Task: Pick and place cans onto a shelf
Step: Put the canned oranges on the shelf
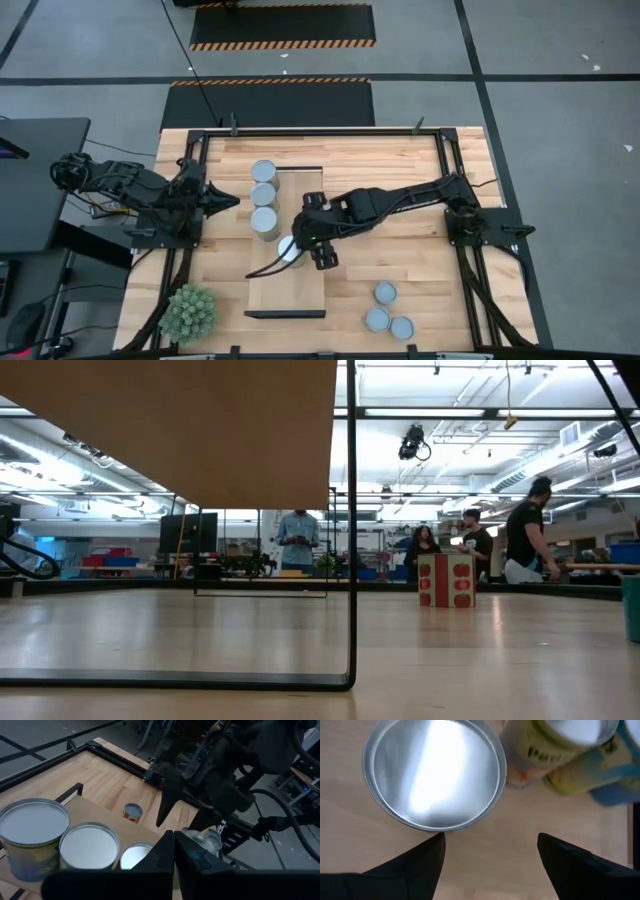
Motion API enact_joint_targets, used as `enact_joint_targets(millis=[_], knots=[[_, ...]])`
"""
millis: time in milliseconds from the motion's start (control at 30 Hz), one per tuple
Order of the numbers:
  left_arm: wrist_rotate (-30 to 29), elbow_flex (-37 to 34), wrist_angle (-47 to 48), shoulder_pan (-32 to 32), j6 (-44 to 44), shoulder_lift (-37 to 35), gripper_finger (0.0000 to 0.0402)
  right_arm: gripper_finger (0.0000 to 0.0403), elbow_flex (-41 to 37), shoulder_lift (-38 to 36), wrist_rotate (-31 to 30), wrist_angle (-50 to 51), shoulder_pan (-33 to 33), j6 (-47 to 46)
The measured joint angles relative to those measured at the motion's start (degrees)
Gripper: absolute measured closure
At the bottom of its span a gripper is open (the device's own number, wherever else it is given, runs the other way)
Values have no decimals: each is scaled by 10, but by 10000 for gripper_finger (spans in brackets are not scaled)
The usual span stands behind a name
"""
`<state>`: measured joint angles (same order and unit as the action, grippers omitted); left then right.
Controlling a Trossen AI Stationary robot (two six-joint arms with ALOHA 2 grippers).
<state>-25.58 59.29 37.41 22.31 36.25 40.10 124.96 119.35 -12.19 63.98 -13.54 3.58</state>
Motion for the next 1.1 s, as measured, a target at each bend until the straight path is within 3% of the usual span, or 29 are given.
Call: enact_joint_targets(millis=[333,600,933,1100], knots=[[4,0,7,0,1,0,385,117,-20,0,-4,-62,5,9],[4,0,11,0,1,0,385,149,-20,0,0,-53,5,-55],[4,0,10,0,0,0,385,156,-20,6,-28,-122,2,-138],[4,0,10,0,2,0,385,156,-20,2,-28,-79,5,-156]])
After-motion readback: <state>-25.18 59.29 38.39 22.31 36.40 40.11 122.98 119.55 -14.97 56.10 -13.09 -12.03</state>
